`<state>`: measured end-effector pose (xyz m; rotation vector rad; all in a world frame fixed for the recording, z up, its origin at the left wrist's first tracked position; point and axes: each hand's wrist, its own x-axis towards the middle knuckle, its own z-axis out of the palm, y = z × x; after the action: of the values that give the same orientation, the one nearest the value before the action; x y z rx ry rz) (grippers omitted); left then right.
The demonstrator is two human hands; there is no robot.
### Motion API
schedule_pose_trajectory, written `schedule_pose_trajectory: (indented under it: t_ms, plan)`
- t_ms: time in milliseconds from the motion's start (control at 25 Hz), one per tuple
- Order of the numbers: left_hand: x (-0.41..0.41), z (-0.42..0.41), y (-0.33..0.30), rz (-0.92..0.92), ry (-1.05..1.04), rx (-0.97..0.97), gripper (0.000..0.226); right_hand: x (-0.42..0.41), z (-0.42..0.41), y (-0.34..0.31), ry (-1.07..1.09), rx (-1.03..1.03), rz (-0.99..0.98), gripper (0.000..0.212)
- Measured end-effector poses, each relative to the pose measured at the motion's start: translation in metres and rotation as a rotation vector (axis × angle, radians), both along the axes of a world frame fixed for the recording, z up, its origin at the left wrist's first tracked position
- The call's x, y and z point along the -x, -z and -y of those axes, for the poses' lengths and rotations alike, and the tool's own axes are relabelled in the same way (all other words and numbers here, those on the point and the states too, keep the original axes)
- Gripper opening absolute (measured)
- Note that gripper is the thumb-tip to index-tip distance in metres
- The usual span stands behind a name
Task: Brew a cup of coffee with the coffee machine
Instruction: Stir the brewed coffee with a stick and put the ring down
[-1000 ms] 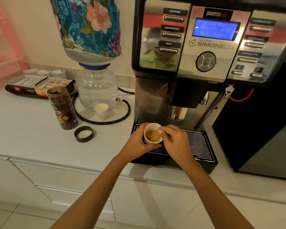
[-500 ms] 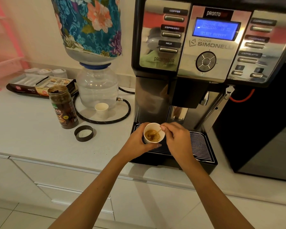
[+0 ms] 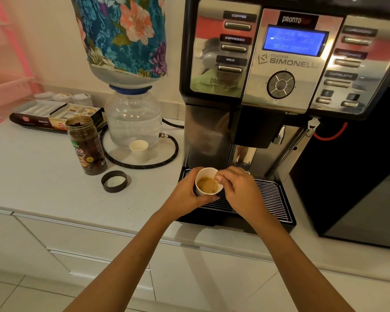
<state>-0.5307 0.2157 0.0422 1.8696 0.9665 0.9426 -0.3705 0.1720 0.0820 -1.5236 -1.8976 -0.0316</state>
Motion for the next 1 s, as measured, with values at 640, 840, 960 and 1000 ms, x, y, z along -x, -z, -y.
schedule_pose_trajectory:
  t_ms: [640,840,960,1000]
  plan:
    - [0.000,0.003,-0.005,-0.023,-0.002,-0.005,0.064,0.001,-0.008,0.003,0.056,-0.114,-0.023,0.020]
    - [0.001,0.004,-0.008,0.001,0.007,0.004,0.059,0.010,-0.001,0.005,-0.048,0.017,-0.130,0.023]
    - [0.001,0.003,-0.007,-0.012,-0.003,0.000,0.063,0.003,-0.003,0.002,0.010,-0.039,-0.084,0.019]
    - [0.001,0.003,-0.007,-0.015,-0.002,-0.002,0.063,0.001,-0.004,0.001,0.028,-0.075,-0.061,0.019]
